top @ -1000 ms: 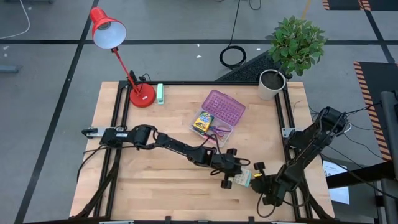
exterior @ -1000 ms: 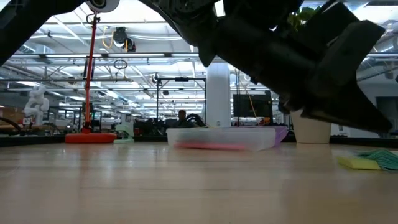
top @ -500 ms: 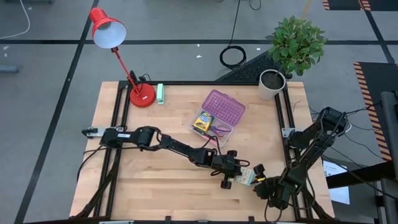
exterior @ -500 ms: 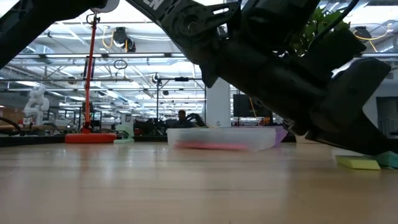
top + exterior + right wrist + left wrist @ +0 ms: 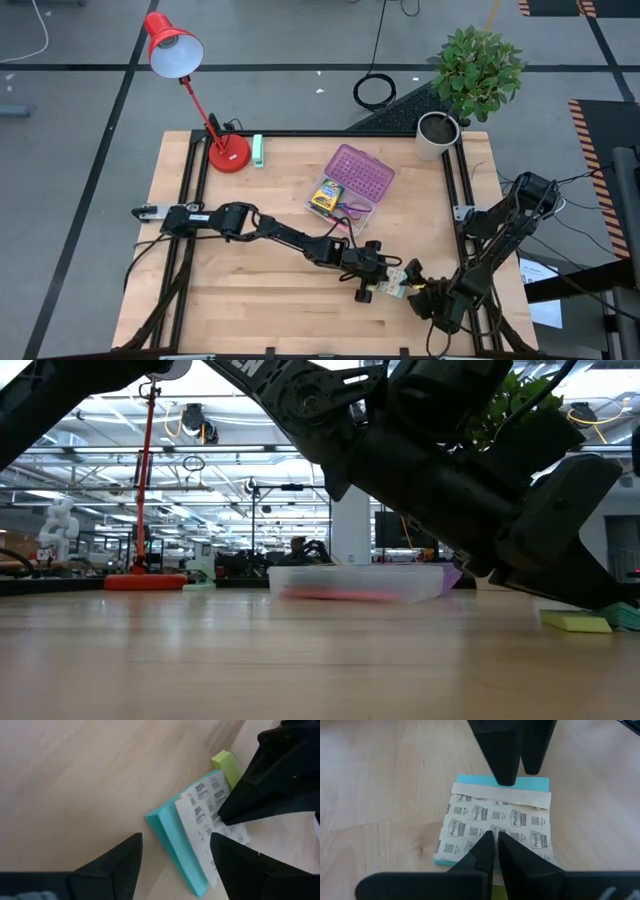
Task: Pack school essentials
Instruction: Put the blue sticky notes into the purple supply box
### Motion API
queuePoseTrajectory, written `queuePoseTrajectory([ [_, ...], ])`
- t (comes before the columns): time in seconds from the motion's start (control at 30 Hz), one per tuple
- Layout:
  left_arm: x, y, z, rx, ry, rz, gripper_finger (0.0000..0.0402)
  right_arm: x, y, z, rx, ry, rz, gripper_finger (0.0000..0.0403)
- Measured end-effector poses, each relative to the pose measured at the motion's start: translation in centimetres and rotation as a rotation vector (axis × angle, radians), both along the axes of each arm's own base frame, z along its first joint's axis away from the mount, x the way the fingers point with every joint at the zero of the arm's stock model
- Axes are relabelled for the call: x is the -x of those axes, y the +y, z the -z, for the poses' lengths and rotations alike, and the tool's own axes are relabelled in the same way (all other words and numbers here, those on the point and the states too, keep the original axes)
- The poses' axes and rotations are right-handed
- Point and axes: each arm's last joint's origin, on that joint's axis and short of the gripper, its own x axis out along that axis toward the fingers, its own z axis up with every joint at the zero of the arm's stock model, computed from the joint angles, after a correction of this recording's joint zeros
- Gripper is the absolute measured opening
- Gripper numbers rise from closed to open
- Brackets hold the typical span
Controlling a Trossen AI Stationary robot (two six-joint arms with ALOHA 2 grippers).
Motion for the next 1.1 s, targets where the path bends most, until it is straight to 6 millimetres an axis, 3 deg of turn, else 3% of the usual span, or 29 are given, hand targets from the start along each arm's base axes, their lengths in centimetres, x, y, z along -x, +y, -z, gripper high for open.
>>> queuePoseTrajectory([
  [0.47,0.0,0.1,0.1,0.006,-0.001,0.011,0.0031,-1.3,-0.5,1.6,0.081,0.083,-0.055,0.0191],
  [1.1,0.0,0.0,0.1,0.010,0.002,0.009,0.0031,-1.1,-0.5,1.4,0.092,0.063,-0.064,0.0076],
])
